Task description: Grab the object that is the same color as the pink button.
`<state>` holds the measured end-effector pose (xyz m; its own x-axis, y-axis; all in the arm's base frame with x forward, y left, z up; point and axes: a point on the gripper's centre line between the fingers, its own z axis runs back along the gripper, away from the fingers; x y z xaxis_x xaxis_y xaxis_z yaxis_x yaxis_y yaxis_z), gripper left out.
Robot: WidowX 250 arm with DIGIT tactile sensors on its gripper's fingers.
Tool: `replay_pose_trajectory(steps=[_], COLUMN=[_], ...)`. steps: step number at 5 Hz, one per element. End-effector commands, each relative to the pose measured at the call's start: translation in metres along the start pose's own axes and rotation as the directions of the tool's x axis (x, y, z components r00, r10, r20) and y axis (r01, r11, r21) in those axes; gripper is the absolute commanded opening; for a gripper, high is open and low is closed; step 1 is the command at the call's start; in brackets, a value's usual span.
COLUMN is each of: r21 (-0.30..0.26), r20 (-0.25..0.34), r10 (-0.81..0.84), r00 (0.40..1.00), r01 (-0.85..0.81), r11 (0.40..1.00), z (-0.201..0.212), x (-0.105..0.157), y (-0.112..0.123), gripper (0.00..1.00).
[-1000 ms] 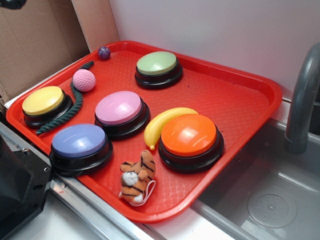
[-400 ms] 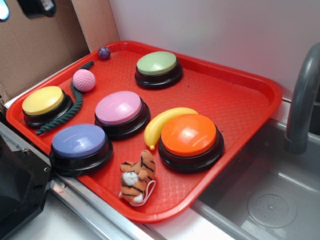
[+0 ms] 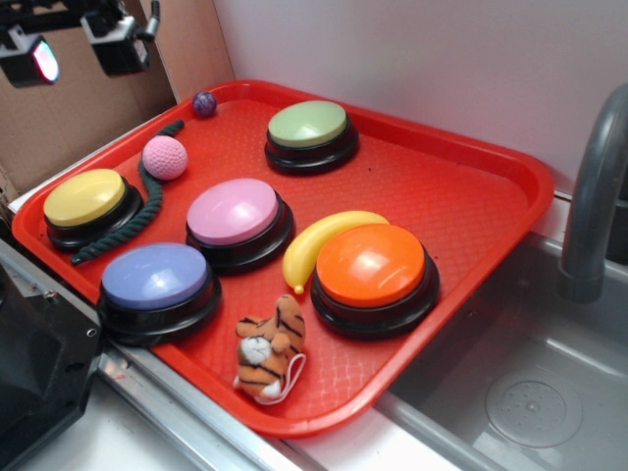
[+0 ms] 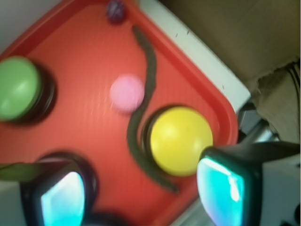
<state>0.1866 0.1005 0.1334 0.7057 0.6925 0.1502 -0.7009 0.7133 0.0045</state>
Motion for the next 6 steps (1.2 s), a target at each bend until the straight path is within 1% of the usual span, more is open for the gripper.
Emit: replay_pose_trajectory(steps=[1,2,3,4,5,6], r21=[0.015,0.009,-0.015,-0.005,0.006,0.022], r20=[0.071,0.064,0.043,0.037,0.016,0.015], r10=[0.056,0.029,-0.022,-0.066,-0.049,-0.05], r00=[0.996,0.998,0.999,0.997,0.999,0.999], r01=[-0.057,-0.03,0.023,0.067,0.049,0.05], r11=[0.998,1.0,1.0,0.998,0.999,0.999], z=[-0.054,-0.074,-0.09,-0.102,-0.106,-0.106], x=[0.039,0.045,0.047,0.046,0.047,0.047], y=[0.005,0.002,-0.003,-0.01,-0.008,-0.008], gripper=[1.0,1.0,1.0,1.0,1.0,0.0])
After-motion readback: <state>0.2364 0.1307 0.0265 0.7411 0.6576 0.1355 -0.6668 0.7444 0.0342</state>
